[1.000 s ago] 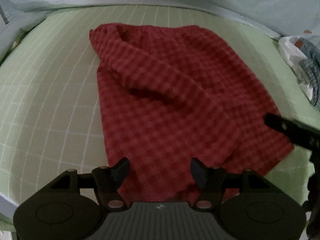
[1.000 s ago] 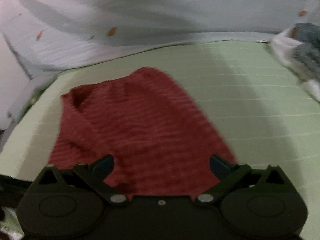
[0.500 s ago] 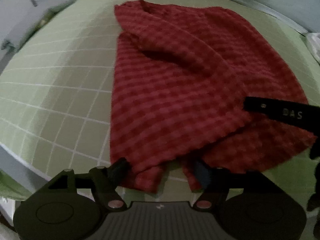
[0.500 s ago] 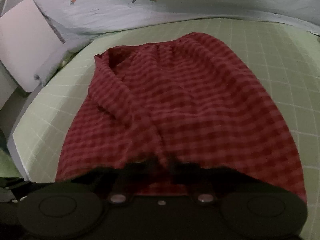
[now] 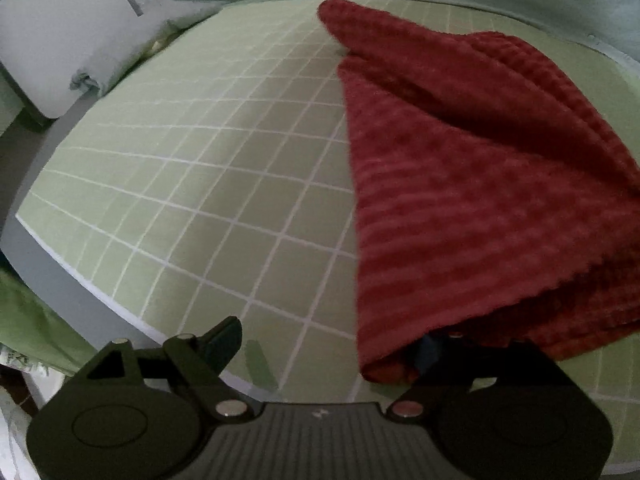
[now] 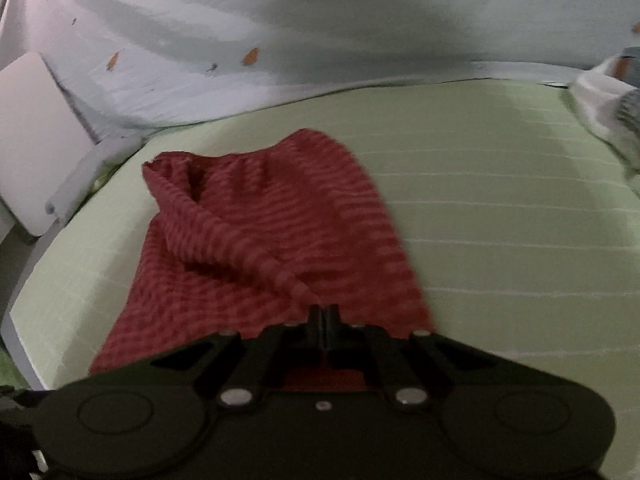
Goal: Fold clothes
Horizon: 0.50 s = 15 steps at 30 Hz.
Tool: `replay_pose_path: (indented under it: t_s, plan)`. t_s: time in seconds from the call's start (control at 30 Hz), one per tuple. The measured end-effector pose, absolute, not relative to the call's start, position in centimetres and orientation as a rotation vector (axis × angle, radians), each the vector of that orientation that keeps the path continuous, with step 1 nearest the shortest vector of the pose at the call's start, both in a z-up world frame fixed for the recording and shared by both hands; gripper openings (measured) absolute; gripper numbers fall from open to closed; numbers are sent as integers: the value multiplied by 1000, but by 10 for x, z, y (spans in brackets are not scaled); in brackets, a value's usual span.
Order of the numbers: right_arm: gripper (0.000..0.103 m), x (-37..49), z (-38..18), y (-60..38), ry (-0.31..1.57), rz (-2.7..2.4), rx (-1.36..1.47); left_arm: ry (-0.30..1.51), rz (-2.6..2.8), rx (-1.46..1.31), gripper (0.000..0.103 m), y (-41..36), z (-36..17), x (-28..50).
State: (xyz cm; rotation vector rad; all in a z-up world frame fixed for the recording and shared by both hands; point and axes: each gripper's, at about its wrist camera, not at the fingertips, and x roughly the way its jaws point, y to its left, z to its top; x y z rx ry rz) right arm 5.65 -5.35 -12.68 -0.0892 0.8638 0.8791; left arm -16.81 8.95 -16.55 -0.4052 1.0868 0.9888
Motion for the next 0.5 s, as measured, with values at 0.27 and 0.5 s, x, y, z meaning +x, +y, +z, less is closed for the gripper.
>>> replay_pose_path:
  t_s: [0.27, 0.5]
  plan:
    - [1, 53, -137, -98, 891, 785, -91, 1093, 1000, -381, 88, 92, -168, -169]
    - [1, 47, -143, -113, 930, 735, -83, 1095, 1006, -381, 88, 93, -167, -171]
